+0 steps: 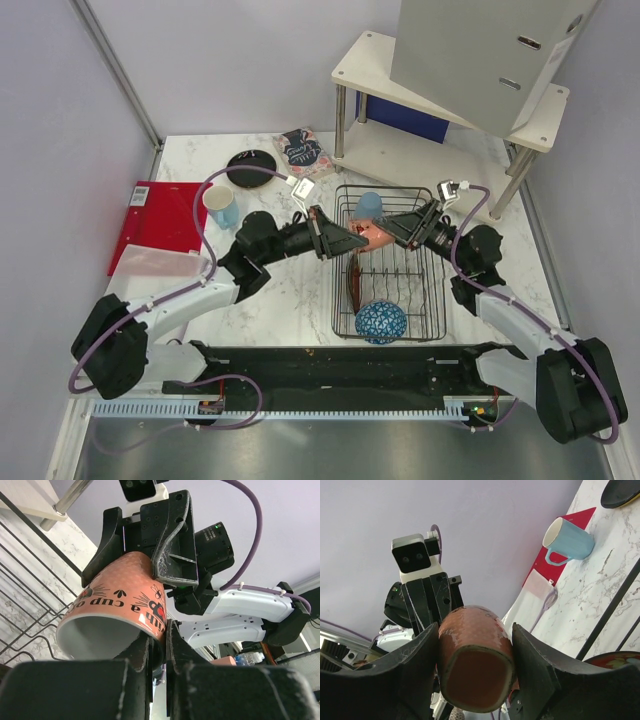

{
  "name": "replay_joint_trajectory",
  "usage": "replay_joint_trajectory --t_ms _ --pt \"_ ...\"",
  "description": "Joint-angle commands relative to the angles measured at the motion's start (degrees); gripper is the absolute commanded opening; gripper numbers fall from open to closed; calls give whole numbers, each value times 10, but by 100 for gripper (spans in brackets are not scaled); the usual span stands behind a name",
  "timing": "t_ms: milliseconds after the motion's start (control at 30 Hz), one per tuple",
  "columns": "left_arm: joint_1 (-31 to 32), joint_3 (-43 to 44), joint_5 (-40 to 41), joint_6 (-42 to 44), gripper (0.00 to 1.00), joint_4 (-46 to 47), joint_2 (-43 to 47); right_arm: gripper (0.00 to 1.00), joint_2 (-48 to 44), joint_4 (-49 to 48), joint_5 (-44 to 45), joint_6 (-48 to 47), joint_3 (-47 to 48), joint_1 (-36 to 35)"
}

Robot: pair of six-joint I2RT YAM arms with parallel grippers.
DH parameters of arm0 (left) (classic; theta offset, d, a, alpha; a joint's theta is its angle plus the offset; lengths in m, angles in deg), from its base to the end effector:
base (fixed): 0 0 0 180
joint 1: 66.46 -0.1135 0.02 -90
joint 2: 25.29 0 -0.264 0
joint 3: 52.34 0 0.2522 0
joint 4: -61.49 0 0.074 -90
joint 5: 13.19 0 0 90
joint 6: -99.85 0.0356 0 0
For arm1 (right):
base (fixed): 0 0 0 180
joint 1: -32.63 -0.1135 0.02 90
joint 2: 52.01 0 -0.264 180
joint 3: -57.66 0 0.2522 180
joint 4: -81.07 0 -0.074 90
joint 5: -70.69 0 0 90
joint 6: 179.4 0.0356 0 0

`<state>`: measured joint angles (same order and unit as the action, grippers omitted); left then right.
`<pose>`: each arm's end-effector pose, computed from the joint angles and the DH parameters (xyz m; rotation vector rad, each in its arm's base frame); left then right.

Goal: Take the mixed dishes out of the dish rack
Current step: Pick up the cup from the dish rack, then place the cup at the center of the board.

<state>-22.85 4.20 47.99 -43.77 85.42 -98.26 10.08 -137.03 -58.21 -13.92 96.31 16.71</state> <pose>0.1973 -0.2117 0.3083 0.3371 1.6834 -1.6894 0.2114 0.0835 0.2722 0.1470 1.6147 1.7305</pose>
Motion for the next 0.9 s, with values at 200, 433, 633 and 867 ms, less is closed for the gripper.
replay_joint_trajectory --t_ms 200,433,633,867 --pt "-8 46 75 113 2 -179 102 98 -99 385 114 -250 133 0" --pt "-61 96 160 196 2 -371 190 98 -125 699 385 -381 230 0" --pt "-167 236 347 237 2 -701 113 98 -144 712 423 -383 216 0" --pt "-264 297 351 295 2 -793 -39 98 -145 721 416 -391 205 0"
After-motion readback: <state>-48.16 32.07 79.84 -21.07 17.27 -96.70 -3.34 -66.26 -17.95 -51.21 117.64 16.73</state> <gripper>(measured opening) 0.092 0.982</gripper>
